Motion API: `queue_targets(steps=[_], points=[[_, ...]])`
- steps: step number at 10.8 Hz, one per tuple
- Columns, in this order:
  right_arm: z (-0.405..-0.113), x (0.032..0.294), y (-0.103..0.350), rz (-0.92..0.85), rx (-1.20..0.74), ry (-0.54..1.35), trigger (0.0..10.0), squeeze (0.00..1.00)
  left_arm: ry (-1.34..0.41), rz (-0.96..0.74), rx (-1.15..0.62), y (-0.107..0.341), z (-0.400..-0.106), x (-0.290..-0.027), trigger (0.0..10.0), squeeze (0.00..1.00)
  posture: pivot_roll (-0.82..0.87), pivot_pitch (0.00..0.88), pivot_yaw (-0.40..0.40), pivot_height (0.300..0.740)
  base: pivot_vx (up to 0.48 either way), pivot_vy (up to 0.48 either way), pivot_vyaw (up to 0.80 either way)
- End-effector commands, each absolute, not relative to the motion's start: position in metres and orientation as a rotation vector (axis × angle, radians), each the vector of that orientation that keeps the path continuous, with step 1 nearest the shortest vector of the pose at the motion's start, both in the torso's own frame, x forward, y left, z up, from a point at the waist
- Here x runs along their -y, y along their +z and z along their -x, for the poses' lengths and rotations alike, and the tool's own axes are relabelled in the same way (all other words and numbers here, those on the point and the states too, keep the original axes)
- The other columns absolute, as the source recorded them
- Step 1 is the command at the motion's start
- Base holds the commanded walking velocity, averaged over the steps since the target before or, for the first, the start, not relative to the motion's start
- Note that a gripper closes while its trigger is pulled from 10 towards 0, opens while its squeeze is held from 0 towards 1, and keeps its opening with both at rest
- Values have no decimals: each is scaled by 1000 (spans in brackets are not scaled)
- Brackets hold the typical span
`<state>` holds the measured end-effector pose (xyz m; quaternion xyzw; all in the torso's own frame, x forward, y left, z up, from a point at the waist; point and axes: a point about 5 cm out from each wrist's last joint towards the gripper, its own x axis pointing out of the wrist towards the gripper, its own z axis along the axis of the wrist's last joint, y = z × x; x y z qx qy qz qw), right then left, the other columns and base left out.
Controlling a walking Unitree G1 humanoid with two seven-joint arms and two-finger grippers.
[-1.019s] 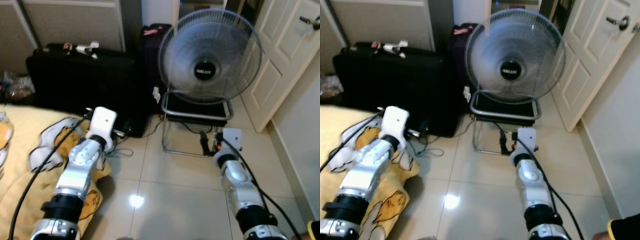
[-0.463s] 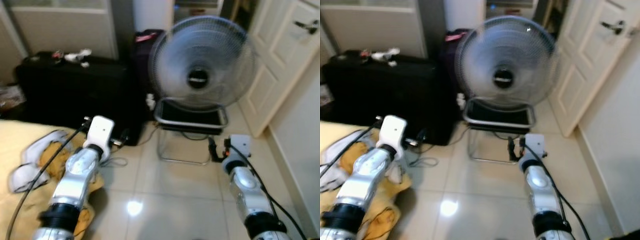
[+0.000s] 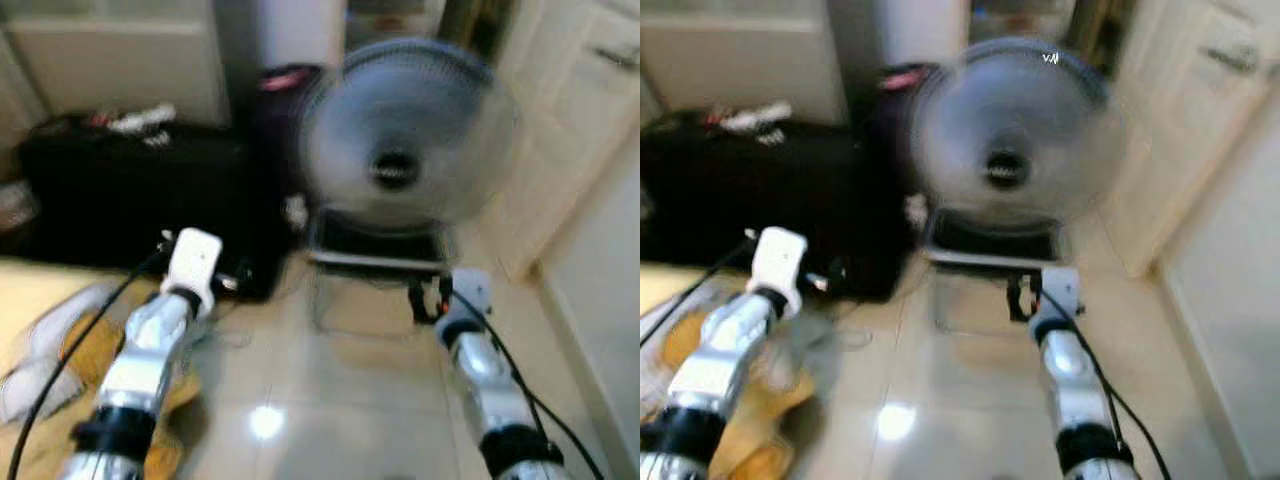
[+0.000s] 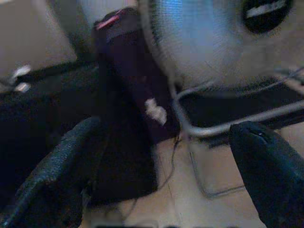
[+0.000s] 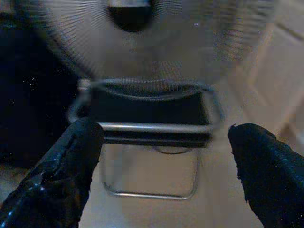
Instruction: Clean up the room
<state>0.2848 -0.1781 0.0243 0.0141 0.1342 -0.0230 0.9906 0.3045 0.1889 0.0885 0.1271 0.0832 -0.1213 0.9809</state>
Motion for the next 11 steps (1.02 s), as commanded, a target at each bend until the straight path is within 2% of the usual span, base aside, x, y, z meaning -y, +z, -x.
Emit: queue_targets(steps=[1,2,11], points=[[-286,185,26,-32,-266,-75,10000,0,-266,-263,-155,91,-306,-183,10000,0,-61,0,1,740,364,0,-788],[-286,185,26,-28,-265,-77,10000,0,-267,-263,-156,91,-306,-182,10000,0,-65,0,4,740,364,0,-769],[-290,189,29,-12,-259,-70,10000,0,-259,-260,-158,90,-308,-180,10000,0,-76,0,4,740,360,0,0]])
